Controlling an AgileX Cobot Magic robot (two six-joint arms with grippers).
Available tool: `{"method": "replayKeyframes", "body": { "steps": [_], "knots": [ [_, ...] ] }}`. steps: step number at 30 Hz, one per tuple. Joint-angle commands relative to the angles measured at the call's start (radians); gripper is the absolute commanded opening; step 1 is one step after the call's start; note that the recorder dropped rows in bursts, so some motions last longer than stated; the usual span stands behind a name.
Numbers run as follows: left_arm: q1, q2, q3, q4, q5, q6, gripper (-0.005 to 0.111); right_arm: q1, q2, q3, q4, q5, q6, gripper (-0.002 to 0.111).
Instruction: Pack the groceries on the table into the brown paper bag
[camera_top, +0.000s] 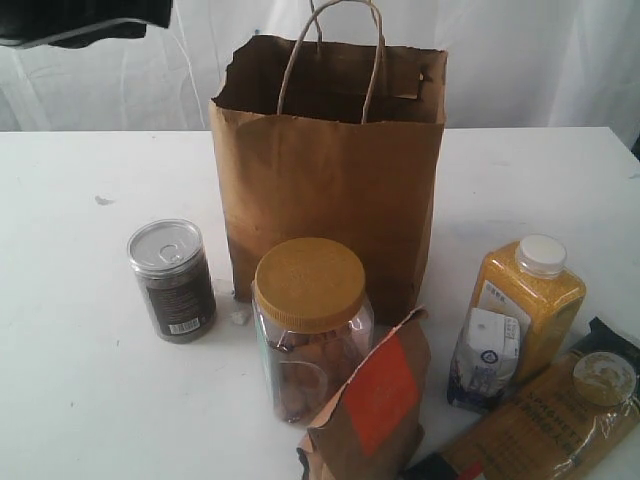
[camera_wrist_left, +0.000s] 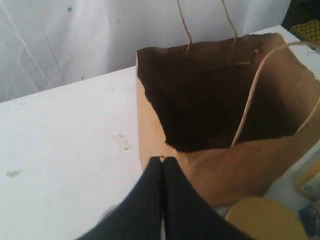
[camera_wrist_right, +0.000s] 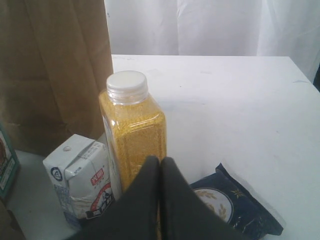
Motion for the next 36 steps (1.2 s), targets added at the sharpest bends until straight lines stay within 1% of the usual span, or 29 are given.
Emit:
{"method": "replayKeyframes", "body": {
  "steps": [1, 4, 7, 8, 10, 14, 18, 22, 34, 36],
  "knots": [
    [0.000, -0.088, 0.051, -0.021, 0.100, 0.017, 0.000, -0.004, -0.007, -0.002, -0.007, -0.006, 0.000, 0.000],
    [0.000, -0.184, 0.164, -0.046, 0.081, 0.017, 0.000, -0.004, -0.007, -0.002, -0.007, -0.006, 0.000, 0.000],
    [0.000, -0.298, 0.330, -0.062, 0.066, 0.017, 0.000, -0.004, -0.007, -0.002, -0.007, -0.006, 0.000, 0.000],
    [0.000, -0.337, 0.400, -0.065, 0.041, 0.017, 0.000, -0.004, -0.007, -0.002, -0.007, -0.006, 0.000, 0.000],
    [0.000, -0.405, 0.496, -0.076, -0.004, 0.017, 0.000, -0.004, -0.007, -0.002, -0.007, -0.006, 0.000, 0.000],
    [0.000, -0.481, 0.593, -0.106, -0.044, 0.013, 0.000, -0.004, -0.007, -0.002, -0.007, -0.006, 0.000, 0.000],
    [0.000, -0.509, 0.633, -0.140, 0.061, 0.013, 0.000, -0.004, -0.007, -0.002, -0.007, -0.006, 0.000, 0.000],
    [0.000, -0.509, 0.633, -0.136, 0.164, 0.013, 0.000, -0.004, -0.007, -0.002, -0.007, -0.006, 0.000, 0.000],
    [0.000, -0.509, 0.633, -0.136, 0.168, 0.015, 0.000, -0.004, -0.007, -0.002, -0.007, -0.006, 0.000, 0.000],
    [0.000, -0.509, 0.633, -0.121, 0.150, 0.015, 0.000, -0.004, -0.007, -0.002, -0.007, -0.006, 0.000, 0.000]
  ]
}}
